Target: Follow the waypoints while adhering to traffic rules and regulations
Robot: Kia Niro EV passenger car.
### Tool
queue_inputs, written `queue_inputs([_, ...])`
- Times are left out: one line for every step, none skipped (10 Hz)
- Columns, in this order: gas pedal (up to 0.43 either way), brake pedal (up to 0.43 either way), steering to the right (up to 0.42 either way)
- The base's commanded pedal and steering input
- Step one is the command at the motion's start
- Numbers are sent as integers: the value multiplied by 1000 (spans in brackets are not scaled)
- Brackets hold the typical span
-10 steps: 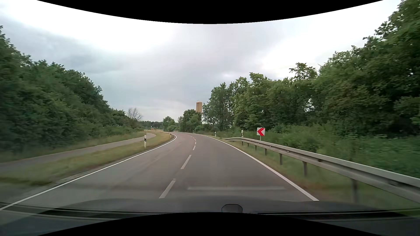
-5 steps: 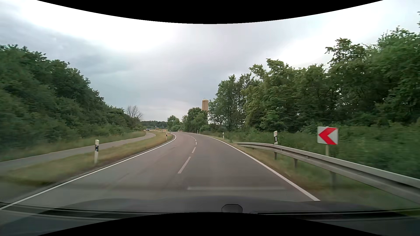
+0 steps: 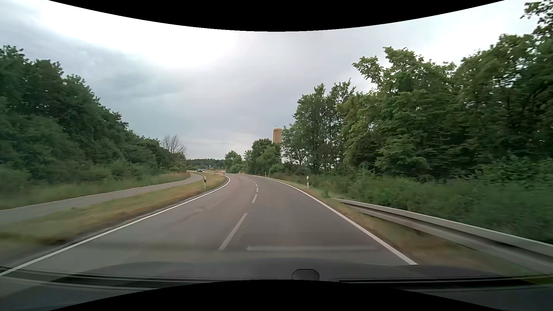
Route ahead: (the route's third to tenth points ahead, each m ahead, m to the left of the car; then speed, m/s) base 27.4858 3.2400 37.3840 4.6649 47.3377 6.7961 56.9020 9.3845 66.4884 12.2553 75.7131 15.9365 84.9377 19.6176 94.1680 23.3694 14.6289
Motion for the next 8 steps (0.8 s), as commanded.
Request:
queue_inputs([177, 0, -19])
queue_inputs([169, 0, -19])
queue_inputs([150, 0, -21])
queue_inputs([138, 0, -23])
queue_inputs([130, 0, -25])
queue_inputs([130, 0, -26])
queue_inputs([130, 0, -26])
queue_inputs([138, 0, -28])
